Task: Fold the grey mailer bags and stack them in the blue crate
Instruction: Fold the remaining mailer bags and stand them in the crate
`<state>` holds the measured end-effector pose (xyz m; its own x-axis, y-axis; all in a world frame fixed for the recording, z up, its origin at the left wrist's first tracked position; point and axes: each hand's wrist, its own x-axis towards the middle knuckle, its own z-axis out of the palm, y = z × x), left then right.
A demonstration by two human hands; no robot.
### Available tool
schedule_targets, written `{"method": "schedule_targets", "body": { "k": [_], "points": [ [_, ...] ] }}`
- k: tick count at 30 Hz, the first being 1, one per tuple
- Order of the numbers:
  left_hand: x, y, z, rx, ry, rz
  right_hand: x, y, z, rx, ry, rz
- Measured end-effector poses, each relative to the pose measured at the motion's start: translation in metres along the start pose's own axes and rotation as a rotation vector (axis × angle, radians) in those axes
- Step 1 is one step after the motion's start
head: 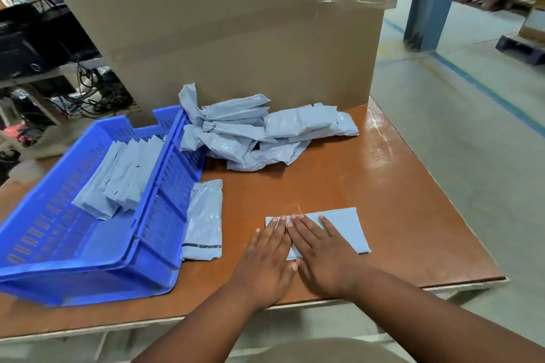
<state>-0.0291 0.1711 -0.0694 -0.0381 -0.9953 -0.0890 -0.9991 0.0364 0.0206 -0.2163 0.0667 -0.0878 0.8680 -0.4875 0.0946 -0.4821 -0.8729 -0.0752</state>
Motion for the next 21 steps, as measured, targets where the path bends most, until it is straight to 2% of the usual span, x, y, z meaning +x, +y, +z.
{"method": "schedule_targets", "body": {
  "k": [6, 9, 11, 13, 17, 21],
  "points": [
    [0.0, -0.003, 0.004, -0.006, 0.0, 0.008, -0.001, -0.002, -0.003, 0.005, 0.0, 0.014],
    [0.0, -0.001, 0.0, -0.018, 0.003, -0.001, 0.0, -0.005, -0.01, 0.036, -0.024, 0.114],
    [0.006, 0.004, -0.007, -0.011, 0.067, 0.04, -0.001, -0.002, -0.016, 0.071, -0.049, 0.17],
    [0.014, 0.009, -0.009, -0.019, 0.091, 0.108, -0.006, 0.004, -0.018, 0.052, -0.085, 0.141],
    [0.024, -0.002, 0.0, -0.035, 0.02, 0.084, -0.023, 0.019, -0.016, 0.01, -0.095, 0.151],
    [0.016, -0.031, 0.002, -0.058, -0.045, 0.033, -0.042, 0.038, -0.023, 0.0, -0.14, 0.31]
  ]
}}
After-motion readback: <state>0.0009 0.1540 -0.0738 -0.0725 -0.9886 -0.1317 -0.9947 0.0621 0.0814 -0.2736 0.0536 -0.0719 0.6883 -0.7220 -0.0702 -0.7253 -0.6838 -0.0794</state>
